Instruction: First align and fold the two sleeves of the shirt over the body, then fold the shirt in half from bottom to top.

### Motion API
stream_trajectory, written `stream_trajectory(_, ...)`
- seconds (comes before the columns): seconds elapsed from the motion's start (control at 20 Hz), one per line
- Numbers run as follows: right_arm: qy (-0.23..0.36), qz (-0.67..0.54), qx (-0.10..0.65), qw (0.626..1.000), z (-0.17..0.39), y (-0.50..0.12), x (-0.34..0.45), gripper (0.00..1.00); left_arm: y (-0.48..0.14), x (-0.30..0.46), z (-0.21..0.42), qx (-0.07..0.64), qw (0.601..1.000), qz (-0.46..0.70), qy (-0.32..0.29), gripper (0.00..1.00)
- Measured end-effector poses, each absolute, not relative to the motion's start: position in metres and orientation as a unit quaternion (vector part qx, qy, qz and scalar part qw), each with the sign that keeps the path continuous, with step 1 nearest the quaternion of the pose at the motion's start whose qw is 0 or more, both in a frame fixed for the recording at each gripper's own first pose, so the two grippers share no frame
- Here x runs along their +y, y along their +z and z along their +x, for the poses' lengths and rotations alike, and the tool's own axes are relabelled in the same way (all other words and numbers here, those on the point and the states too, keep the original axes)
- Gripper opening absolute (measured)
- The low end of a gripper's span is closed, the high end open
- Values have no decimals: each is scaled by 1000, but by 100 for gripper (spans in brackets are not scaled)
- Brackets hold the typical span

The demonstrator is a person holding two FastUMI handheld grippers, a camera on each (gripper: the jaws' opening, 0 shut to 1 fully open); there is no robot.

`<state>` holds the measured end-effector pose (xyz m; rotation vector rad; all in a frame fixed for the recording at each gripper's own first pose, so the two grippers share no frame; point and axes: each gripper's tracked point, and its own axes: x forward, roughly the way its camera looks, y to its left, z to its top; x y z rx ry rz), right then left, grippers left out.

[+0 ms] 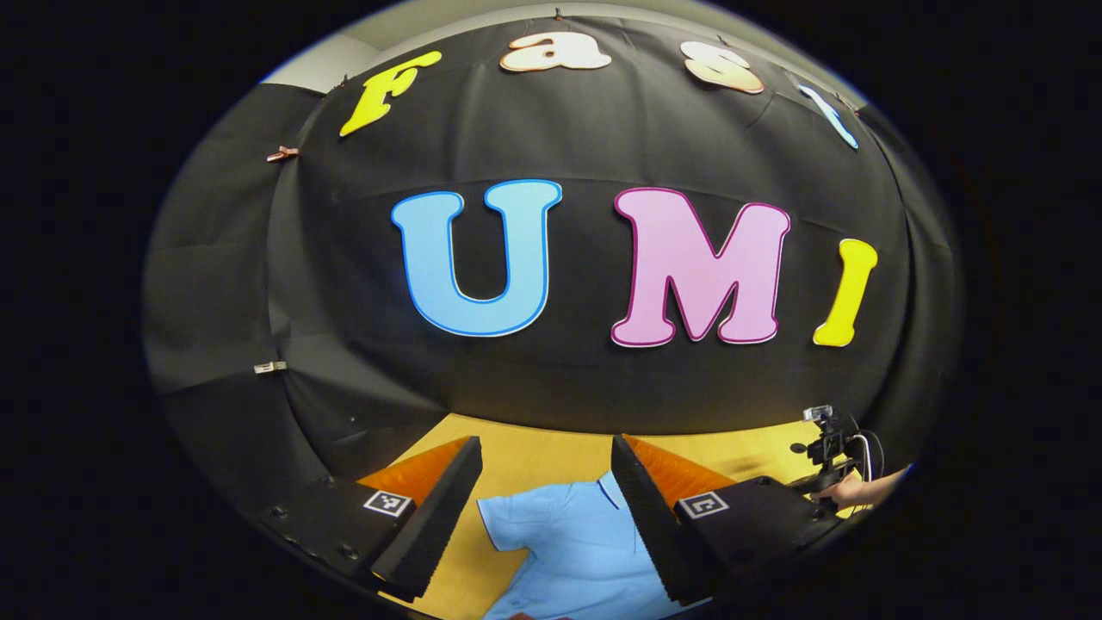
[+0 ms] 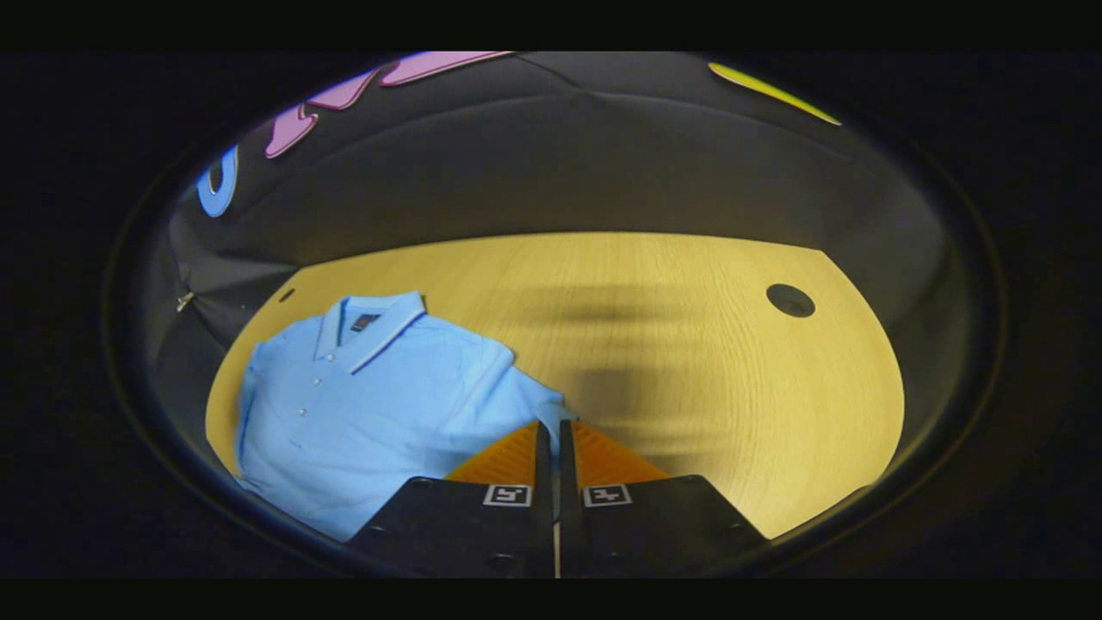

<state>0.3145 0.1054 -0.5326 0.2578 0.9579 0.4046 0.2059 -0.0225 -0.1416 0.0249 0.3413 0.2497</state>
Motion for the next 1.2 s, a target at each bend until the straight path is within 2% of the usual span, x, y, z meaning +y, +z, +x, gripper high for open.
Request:
stream_trajectory(0.2, 228, 190, 411, 862, 323, -464, 148, 7, -136, -10, 190, 164, 978, 0, 129, 96)
stream_trajectory(0.25, 238, 188, 397, 866, 324, -447, 161, 4, -135, -5, 186, 160, 978, 0, 130, 96)
stream_trajectory(0.3, 250, 187, 387, 868, 324, -433, 176, 7, -132, 2, 181, 155, 979, 0, 132, 96)
stream_trajectory(0.35, 259, 184, 380, 869, 322, -424, 192, 7, -129, 10, 178, 150, 980, -2, 133, 92)
stream_trajectory(0.4, 261, 168, 384, 870, 317, -426, 205, 7, -130, 19, 174, 148, 980, -5, 132, 92)
stream_trajectory(0.45, 259, 145, 395, 870, 311, -438, 216, 7, -135, 27, 171, 153, 979, -11, 131, 96)
stream_trajectory(0.55, 244, 92, 416, 871, 299, -468, 227, 0, -151, 45, 163, 172, 977, -17, 125, 97)
stream_trajectory(0.65, 226, 49, 432, 871, 288, -492, 228, 12, -173, 66, 162, 195, 974, -7, 113, 97)
stream_trajectory(0.8, 221, 64, 446, 865, 271, -489, 233, 28, -216, 89, 168, 232, 968, -17, 89, 96)
stream_trajectory(0.9, 216, 98, 424, 874, 271, -462, 232, 84, -252, 96, 180, 264, 961, -33, 71, 96)
stream_trajectory(0.95, 208, 110, 404, 884, 272, -442, 223, 76, -269, 97, 188, 275, 959, -35, 62, 97)
stream_trajectory(1.0, 201, 121, 388, 891, 269, -422, 214, 81, -287, 98, 198, 288, 955, -36, 53, 97)
stream_trajectory(1.2, 185, 137, 345, 910, 247, -359, 159, 81, -369, 105, 245, 348, 936, -47, 33, 97)
